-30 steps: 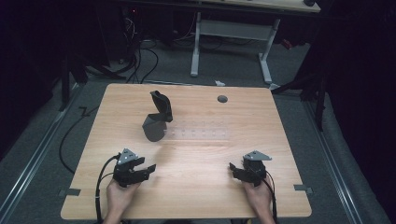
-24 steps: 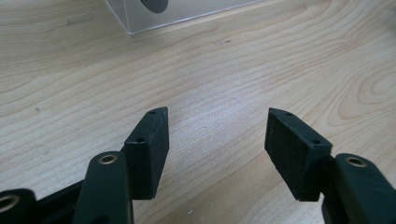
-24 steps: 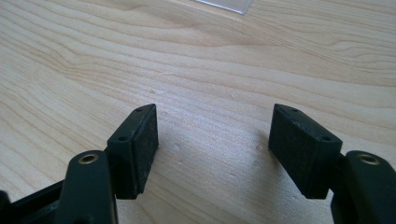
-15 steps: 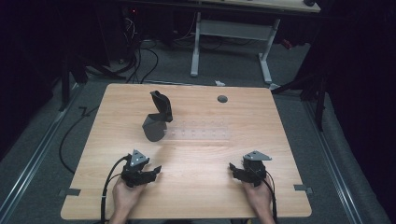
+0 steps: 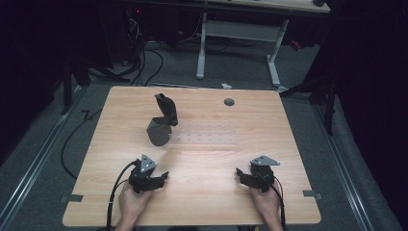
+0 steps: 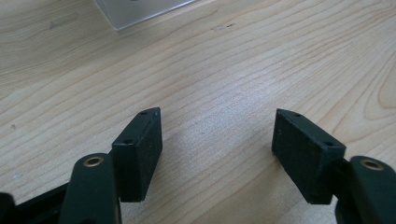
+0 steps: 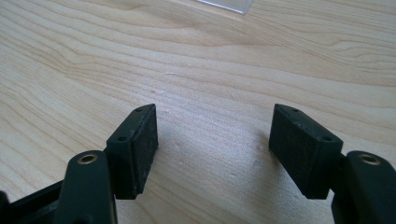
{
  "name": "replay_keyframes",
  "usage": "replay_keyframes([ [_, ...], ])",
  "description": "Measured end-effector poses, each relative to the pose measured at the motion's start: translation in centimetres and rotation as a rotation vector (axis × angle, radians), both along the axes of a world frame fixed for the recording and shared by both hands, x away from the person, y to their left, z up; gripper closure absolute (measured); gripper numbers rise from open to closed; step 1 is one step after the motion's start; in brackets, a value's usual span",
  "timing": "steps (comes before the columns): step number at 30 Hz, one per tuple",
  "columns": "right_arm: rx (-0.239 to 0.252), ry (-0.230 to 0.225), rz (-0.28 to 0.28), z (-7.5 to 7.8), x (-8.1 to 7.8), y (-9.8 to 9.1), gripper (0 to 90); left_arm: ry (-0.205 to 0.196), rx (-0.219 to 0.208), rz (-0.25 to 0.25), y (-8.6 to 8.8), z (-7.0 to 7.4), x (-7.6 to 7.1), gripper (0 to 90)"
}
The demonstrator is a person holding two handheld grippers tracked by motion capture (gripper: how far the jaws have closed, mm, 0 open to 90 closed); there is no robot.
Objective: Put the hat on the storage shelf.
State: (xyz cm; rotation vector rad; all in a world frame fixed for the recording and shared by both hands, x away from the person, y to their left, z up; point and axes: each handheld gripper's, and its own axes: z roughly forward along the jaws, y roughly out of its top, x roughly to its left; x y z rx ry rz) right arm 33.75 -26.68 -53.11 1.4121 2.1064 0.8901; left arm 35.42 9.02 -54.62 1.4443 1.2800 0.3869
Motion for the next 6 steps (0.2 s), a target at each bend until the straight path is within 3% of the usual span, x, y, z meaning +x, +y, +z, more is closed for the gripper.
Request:
replay_keyframes([
  [6, -0.001, -0.001, 0.001, 0.00, 0.01, -0.01, 33.0, 0.003, -0.006, 0.004, -0.11, 0.01, 0.02, 31.9],
])
